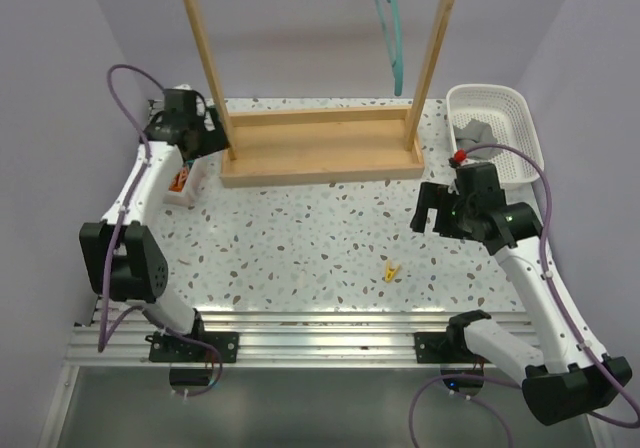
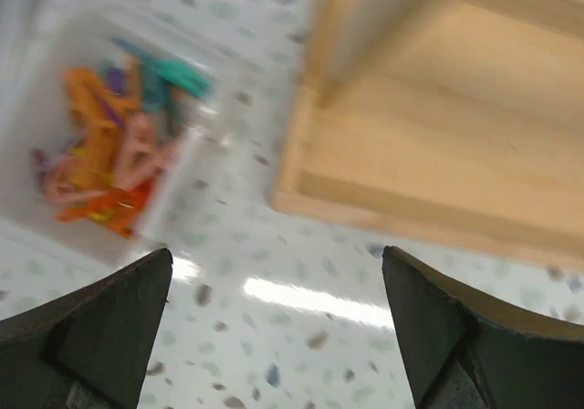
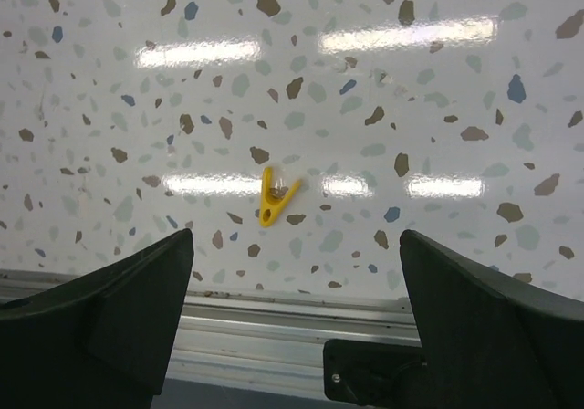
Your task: Remove the underwear clipped to the hanger
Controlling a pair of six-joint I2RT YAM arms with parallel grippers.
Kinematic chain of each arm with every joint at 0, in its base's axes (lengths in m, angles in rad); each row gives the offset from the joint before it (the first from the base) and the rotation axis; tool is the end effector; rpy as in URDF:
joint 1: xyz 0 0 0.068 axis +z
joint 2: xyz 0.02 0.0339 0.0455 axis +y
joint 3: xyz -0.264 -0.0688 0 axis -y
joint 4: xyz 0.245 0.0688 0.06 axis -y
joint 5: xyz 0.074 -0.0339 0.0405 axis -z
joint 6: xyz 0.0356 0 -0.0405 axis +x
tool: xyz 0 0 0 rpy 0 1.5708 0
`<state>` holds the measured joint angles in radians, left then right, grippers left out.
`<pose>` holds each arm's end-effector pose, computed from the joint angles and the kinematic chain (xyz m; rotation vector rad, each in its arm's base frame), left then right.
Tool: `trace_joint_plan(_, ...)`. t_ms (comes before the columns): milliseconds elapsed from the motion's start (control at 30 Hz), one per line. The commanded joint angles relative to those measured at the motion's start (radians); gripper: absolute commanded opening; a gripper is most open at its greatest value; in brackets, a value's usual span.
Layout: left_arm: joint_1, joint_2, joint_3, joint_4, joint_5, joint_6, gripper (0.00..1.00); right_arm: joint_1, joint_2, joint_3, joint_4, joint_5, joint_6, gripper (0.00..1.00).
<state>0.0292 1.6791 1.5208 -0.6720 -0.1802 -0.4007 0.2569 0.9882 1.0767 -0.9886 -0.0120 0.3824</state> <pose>0.3731 0.0173 0.3161 -0.5898 2.3098 0.0408 0.1755 0.0466 0.3295 0.1512 2.4888 0.2873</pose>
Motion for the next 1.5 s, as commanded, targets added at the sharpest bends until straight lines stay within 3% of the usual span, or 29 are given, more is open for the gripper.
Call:
trace_joint_plan(0,-0.233,-0.154,-0.155,0.069,0.134,-0.003,1.00,0.002,-0.048,0.029,-0.030,0.148,0.044,0.98)
trace_joint_plan(100,-0.542,-0.197,-0.276,0.116,0.119,-0.085,1.00,0.001,-0.063,0.055,-0.048,0.245,0.082,0.99)
trace_joint_plan(200,-0.745,-0.168,-0.312,0.170,0.081,-0.171,1.00,0.001,-0.082,0.104,-0.073,0.325,0.124,0.99)
trace_joint_plan(333,-0.942,-0.052,-0.239,0.177,0.006,-0.254,1.00,0.001,-0.092,0.157,-0.090,0.369,0.139,0.98)
trace_joint_plan(500,-1.116,0.174,-0.036,0.027,-0.179,-0.334,1.00,0.001,-0.100,0.198,-0.117,0.371,0.136,0.98)
trace_joint_plan(933,-1.255,0.395,0.131,0.118,-0.168,-0.352,0.99,0.001,-0.145,0.196,-0.153,0.368,0.131,0.99)
trace_joint_plan(1133,-1.263,0.476,0.222,0.081,-0.177,-0.345,0.93,0.001,-0.146,0.203,-0.157,0.368,0.127,0.99)
trace_joint_plan(1467,-1.269,0.548,0.234,0.057,-0.131,-0.351,0.83,0.001,-0.157,0.187,-0.150,0.366,0.124,0.98)
